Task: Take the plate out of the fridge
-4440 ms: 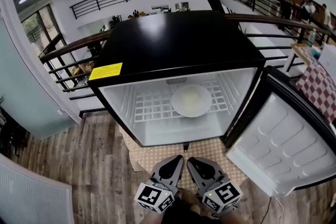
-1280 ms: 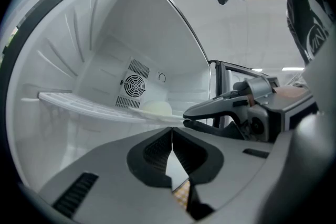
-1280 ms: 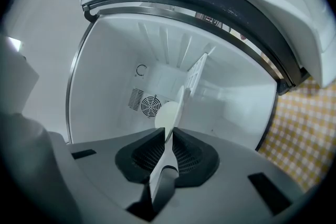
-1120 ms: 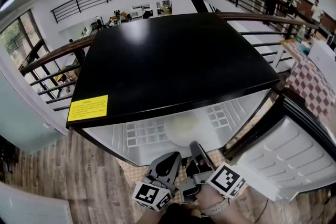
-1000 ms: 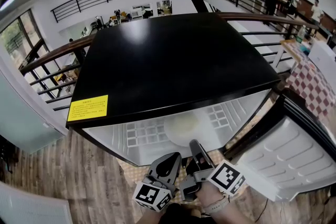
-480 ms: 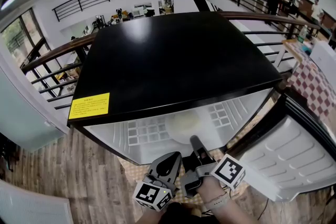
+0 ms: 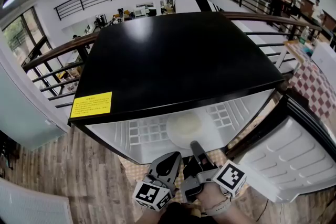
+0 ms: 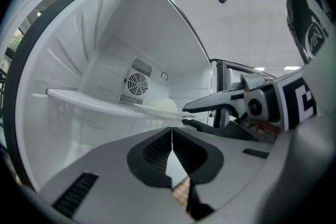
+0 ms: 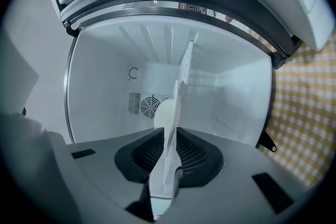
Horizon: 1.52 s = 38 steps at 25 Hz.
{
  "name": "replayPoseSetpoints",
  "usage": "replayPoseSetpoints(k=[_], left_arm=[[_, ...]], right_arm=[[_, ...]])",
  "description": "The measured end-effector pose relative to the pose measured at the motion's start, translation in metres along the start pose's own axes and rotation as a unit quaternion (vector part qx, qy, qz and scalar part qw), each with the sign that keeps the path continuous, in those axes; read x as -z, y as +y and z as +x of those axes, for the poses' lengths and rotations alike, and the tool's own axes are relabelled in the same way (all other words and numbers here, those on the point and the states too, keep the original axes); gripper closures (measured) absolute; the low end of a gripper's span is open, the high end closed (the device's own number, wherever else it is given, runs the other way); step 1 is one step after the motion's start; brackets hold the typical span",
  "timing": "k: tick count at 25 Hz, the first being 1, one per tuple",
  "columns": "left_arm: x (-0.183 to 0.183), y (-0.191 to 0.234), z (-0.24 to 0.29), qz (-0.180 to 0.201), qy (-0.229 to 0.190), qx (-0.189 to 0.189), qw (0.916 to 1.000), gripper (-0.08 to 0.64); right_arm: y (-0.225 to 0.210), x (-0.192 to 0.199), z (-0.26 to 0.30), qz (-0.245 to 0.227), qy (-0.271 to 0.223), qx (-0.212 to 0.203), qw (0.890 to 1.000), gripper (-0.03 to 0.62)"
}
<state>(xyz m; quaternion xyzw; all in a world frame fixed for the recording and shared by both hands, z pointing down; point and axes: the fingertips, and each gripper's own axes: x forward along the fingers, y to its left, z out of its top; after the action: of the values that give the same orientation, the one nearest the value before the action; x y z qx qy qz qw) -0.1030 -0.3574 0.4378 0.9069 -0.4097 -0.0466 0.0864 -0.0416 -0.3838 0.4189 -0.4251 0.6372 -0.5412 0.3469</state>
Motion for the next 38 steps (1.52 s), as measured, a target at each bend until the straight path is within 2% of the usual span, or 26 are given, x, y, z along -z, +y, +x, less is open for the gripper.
replayPoseSetpoints(k=[6,10,20,38], left_arm=[[0.0,-0.001,-0.002,-0.001,0.001,0.0,1.0,0.549],[0.001,0.0,-0.004,-0.002,0.002,-0.001,1.0,0.549],[0.002,0.001,-0.008,-0.002,-0.002,-0.004,1.0,0.549],[0.003,0.003,-0.005,-0.012,0.004,-0.001,0.9999,0.549]], right_arm=[[-0.003,-0.004,0.01,0.004,0.002,0.0,1.0,0.498],[-0.01,-0.007,0.015,0.016,-0.003,0.01,1.0,0.499],[-0.008,0.001,0.003,0.032,-0.006,0.005,0.999,0.525],[-0.009,-0.003,0.011,0.032,-0.014,-0.008,0.999,0.524]])
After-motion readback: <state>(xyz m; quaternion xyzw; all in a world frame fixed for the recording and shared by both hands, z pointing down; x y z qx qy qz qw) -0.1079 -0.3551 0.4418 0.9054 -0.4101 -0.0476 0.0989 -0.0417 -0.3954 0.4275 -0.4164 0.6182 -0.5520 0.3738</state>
